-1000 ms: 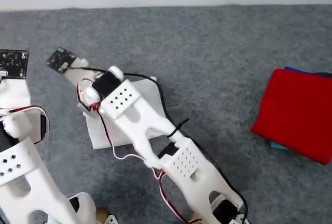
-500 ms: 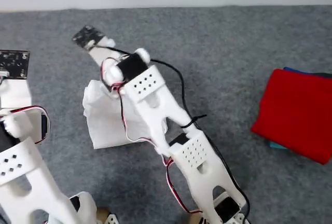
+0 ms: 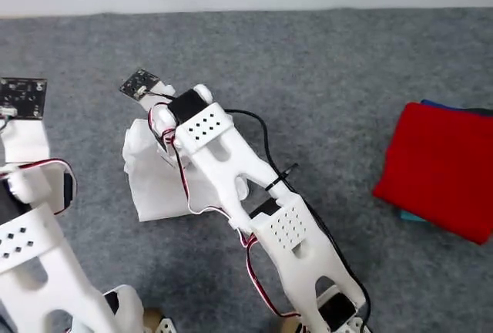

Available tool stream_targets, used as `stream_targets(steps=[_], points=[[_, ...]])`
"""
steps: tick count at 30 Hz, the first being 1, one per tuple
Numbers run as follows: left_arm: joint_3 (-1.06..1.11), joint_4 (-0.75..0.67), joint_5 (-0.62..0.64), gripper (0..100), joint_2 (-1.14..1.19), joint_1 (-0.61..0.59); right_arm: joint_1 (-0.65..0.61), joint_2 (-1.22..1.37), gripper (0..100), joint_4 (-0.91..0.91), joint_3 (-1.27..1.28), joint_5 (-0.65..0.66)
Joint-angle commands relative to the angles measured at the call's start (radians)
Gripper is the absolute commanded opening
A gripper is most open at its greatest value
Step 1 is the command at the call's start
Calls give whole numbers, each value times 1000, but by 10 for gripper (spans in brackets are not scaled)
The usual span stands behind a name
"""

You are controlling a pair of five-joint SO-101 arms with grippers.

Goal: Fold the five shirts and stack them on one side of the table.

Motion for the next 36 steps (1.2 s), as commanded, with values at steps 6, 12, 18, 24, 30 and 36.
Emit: stream_targets(steps=[6,12,18,24,30,36], points=[[12,-23,-8,43,-28,5,8,1,61,-2,-12,-5],[12,-51,-6,43,-28,5,-36,-65,16,35,-12,68],[12,-52,-6,43,-28,5,-96,-136,14,97,-12,71],[12,-54,-6,43,-26,5,-173,-148,14,134,-6,72],[10,-54,-8,43,-28,5,-197,-153,105,134,66,71],[10,-54,-8,43,-28,5,-168,-231,238,133,130,71]])
